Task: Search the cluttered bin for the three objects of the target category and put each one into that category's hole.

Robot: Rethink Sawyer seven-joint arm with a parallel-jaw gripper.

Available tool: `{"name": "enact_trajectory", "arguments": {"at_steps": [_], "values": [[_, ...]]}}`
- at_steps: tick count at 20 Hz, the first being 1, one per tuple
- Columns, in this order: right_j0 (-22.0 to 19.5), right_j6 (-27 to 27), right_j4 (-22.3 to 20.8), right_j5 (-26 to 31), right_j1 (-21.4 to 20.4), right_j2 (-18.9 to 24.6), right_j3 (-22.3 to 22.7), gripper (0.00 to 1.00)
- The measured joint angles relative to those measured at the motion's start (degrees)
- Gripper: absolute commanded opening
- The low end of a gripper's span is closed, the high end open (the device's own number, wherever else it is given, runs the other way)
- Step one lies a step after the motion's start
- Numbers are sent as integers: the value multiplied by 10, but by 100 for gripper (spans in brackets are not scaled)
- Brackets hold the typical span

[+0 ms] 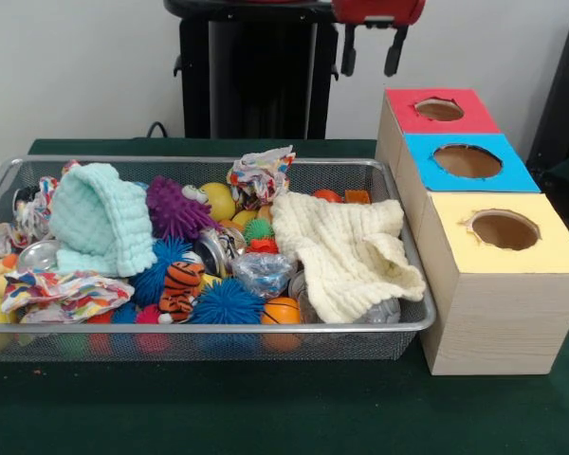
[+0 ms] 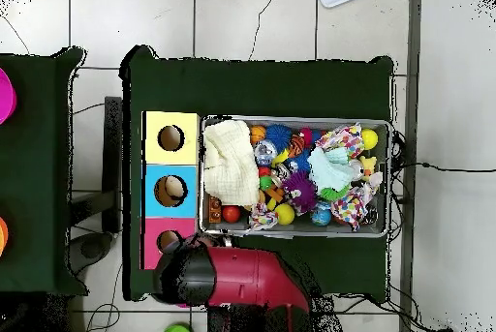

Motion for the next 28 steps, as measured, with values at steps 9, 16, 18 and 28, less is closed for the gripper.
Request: {"name": "enact_trajectory", "arguments": {"at_steps": [9, 16, 18, 28], "values": [[-15, 0, -21, -32, 62, -16, -16, 100], [-20, 0, -44, -59, 119, -46, -29, 100], [-19, 0, -50, -67, 134, -56, -33, 100], [14, 0, -73, -102, 224, -124, -77, 100]]}}
